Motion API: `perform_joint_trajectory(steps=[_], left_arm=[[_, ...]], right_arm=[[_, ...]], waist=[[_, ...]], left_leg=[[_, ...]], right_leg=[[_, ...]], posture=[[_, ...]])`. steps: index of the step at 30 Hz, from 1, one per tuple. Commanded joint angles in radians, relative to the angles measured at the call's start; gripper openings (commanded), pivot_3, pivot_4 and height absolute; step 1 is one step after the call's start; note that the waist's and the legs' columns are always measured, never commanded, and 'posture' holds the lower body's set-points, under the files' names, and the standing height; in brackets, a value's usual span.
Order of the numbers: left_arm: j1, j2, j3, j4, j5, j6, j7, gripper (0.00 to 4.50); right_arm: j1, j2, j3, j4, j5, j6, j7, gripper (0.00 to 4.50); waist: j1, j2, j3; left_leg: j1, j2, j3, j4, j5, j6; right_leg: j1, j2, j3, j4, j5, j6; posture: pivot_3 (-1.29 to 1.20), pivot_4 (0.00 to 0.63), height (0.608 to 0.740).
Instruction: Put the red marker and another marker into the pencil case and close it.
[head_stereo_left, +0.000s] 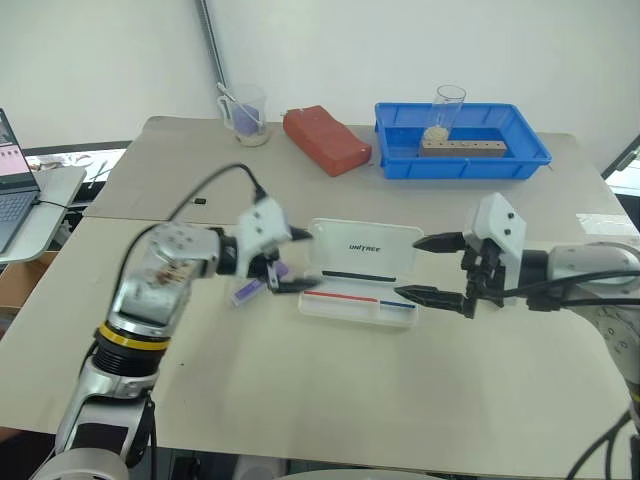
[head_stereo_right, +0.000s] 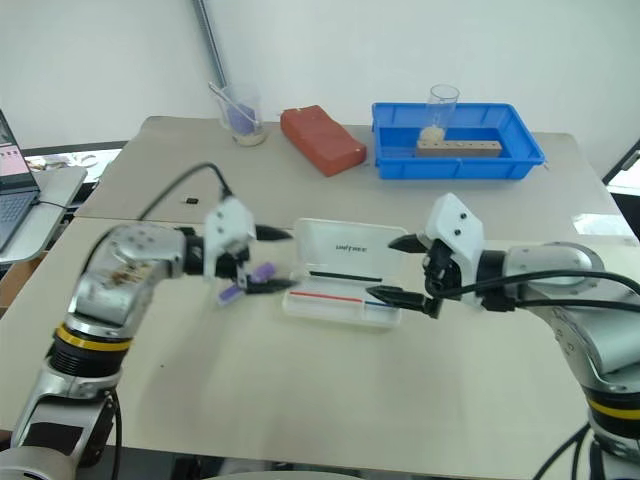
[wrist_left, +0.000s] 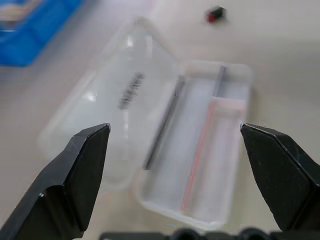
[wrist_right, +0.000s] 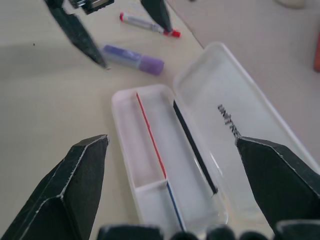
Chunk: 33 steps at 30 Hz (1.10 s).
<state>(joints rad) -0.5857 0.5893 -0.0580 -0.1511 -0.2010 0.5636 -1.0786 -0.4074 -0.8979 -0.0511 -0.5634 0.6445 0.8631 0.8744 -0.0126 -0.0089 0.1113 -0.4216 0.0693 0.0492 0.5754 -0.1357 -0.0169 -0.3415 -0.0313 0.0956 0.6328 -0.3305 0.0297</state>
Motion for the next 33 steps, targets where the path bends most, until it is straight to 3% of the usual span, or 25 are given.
perform_joint_trajectory(steps=[1,6,11,21,29,33], left_arm=[[-0.007,0.046,0.101,0.096,0.022,-0.032,0.113,4.44],[0.012,0.088,0.158,0.275,0.029,-0.106,0.168,4.44],[0.007,0.107,0.148,0.606,0.042,-0.268,0.119,4.44],[-0.166,0.087,0.091,1.048,0.104,-0.469,0.044,4.44],[-0.231,0.058,0.066,1.226,0.153,-0.553,0.057,4.44],[-0.236,0.055,0.062,1.266,0.167,-0.575,0.056,2.70]], right_arm=[[-0.060,0.043,0.022,-0.059,0.033,0.030,-0.049,4.50],[-0.150,0.151,0.066,-0.070,0.035,0.071,-0.144,4.50],[-0.253,0.254,0.096,-0.056,0.052,0.093,-0.198,4.50],[-0.271,0.251,0.095,-0.080,0.086,0.125,-0.218,4.50],[-0.264,0.229,0.079,-0.086,0.094,0.138,-0.240,4.50],[-0.262,0.218,0.076,-0.081,0.094,0.138,-0.243,4.50]], waist=[[0.000,0.001,0.000],[0.000,0.000,0.000],[0.006,-0.001,0.000],[0.022,-0.007,-0.001],[0.017,-0.007,-0.001],[0.017,-0.007,-0.001]], left_leg=[[0.000,0.000,0.000,0.000,0.000,0.000],[0.000,0.001,0.000,0.000,0.000,0.000],[-0.001,0.001,0.002,0.000,0.000,0.000],[-0.003,0.001,0.002,0.000,0.000,0.000],[-0.003,0.002,0.002,-0.001,0.000,0.000],[-0.002,0.003,0.002,-0.001,0.000,0.000]], right_leg=[[0.000,0.000,0.000,0.000,0.000,0.000],[-0.001,0.000,0.000,0.001,0.000,0.000],[-0.007,0.000,0.001,0.009,0.000,-0.002],[-0.010,0.000,0.000,0.013,-0.002,-0.004],[-0.011,0.002,0.000,0.014,-0.002,-0.005],[-0.011,0.002,0.000,0.014,-0.002,-0.005]], posture=[[0.00,0.150,0.740],[0.00,0.150,0.740],[0.00,0.150,0.740],[0.00,0.150,0.740],[0.00,0.150,0.740],[0.00,0.150,0.740]])
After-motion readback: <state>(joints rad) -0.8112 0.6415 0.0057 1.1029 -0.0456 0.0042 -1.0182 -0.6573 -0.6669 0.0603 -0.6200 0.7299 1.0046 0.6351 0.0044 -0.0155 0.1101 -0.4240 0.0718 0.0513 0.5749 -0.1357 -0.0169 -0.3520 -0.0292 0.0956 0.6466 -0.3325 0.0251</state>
